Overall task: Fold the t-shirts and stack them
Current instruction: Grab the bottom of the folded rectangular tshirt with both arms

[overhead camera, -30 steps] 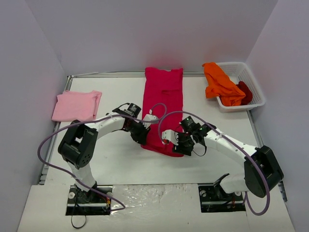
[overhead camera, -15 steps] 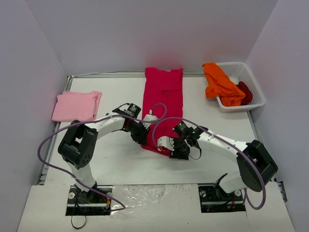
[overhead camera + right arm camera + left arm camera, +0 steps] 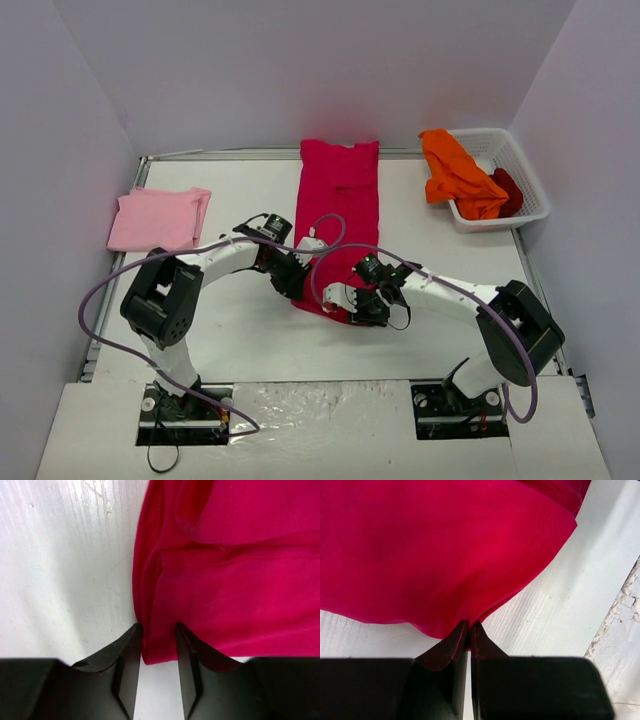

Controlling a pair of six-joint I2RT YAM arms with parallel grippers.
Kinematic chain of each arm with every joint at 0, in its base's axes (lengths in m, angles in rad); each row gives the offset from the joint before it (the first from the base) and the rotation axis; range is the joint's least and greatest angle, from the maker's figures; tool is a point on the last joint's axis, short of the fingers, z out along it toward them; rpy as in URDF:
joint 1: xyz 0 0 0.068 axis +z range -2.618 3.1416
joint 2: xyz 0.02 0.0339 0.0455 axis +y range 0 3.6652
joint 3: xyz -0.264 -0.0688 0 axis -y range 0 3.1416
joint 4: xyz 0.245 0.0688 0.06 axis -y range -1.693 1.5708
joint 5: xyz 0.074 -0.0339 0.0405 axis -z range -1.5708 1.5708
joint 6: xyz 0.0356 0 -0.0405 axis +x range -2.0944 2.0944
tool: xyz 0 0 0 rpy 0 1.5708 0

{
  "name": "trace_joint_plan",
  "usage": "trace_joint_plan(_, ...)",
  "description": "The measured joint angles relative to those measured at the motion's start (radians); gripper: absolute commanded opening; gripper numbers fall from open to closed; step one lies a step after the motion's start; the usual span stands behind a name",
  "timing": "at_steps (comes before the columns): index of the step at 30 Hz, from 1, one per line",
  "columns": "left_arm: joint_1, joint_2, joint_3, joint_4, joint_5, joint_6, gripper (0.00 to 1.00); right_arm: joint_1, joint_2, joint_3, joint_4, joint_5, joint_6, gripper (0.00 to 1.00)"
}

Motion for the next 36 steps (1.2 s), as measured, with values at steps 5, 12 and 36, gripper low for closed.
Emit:
trace_joint_plan(5,0.003,0.0,0.0,-0.002,0.0,0.0,0.02,0.001,0.006,0.003,0.018,0.009,0.003,0.11)
trace_joint_plan(12,0.004,-0.001,-0.001,-0.003,0.005,0.0,0.02,0.001,0.006,0.005,0.02,0.019,0.006,0.0)
trace_joint_plan(36,0.016,-0.174,-0.138,-0.016,0.246,0.063,0.02,-0.042,-0.044,0.156,-0.323,-0.213,-0.075,0.0)
